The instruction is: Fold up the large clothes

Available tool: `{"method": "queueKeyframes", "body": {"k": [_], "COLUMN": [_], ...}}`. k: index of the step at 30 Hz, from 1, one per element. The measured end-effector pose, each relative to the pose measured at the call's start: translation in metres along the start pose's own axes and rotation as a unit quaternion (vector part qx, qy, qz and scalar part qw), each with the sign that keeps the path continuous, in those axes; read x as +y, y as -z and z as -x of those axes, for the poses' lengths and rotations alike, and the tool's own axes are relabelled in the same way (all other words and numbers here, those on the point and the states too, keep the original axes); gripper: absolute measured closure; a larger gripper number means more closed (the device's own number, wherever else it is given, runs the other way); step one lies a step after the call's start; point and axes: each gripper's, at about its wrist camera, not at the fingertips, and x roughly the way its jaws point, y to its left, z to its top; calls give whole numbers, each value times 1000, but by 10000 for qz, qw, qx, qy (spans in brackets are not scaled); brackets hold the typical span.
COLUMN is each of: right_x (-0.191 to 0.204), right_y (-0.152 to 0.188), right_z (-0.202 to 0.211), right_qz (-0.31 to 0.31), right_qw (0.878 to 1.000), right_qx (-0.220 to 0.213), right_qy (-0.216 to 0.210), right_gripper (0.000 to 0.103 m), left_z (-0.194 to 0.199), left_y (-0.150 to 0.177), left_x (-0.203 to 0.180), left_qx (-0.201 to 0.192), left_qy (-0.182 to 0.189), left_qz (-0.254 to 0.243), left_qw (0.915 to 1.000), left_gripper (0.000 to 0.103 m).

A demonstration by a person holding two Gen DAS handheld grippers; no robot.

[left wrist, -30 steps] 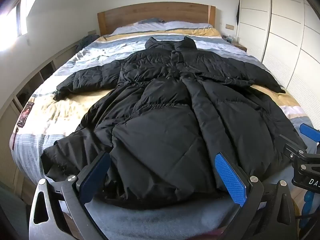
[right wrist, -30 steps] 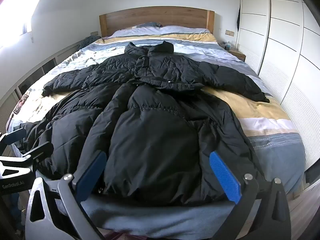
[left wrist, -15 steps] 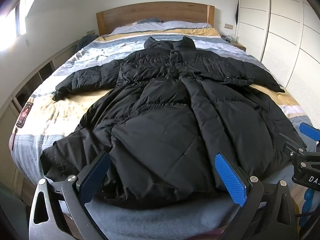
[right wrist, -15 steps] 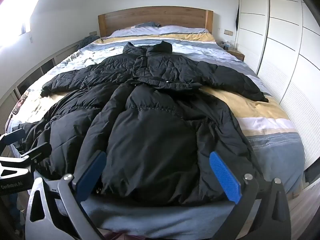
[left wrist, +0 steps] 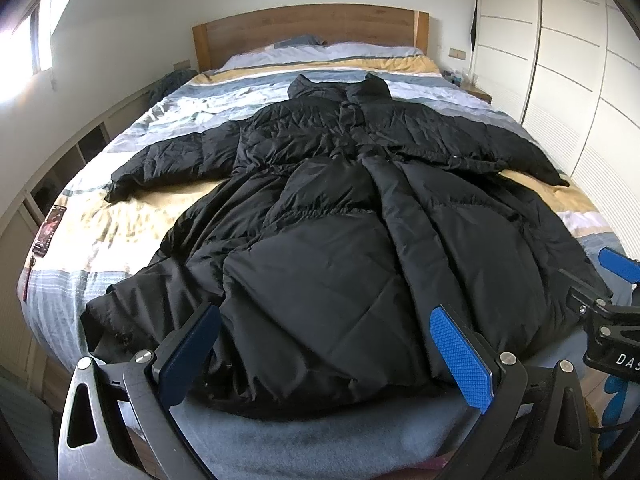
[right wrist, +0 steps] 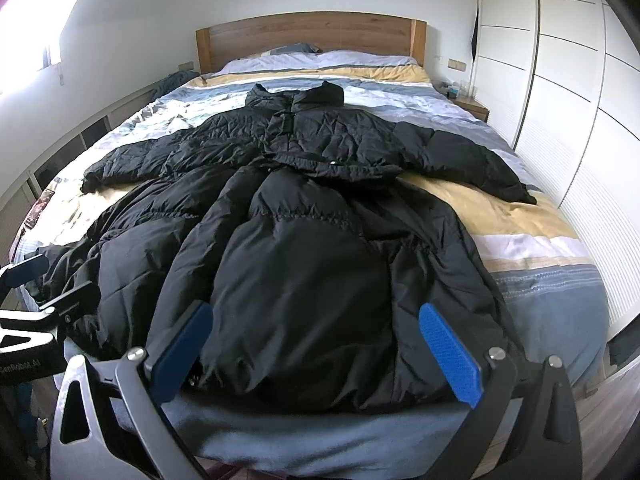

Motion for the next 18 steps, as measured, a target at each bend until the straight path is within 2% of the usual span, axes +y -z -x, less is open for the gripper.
{"method": "queueKeyframes", "body": {"k": [7, 18], "right_x": [1, -3], "right_y": [1, 0], "right_z": [-1, 5], "right_qz": [13, -6], "right_qw": [10000, 10000], "right_qx": [-13, -99], "right_qy": [7, -1], "right_gripper": [0, 0], "left_z": [4, 6], "left_y": [0, -6], "left_x": [-5, -5], "left_qx": [-59, 93], "left_qy": [39, 124], "left_qz": [-134, -240], "left_qw": [9999, 9996], "left_gripper": [1, 1]}}
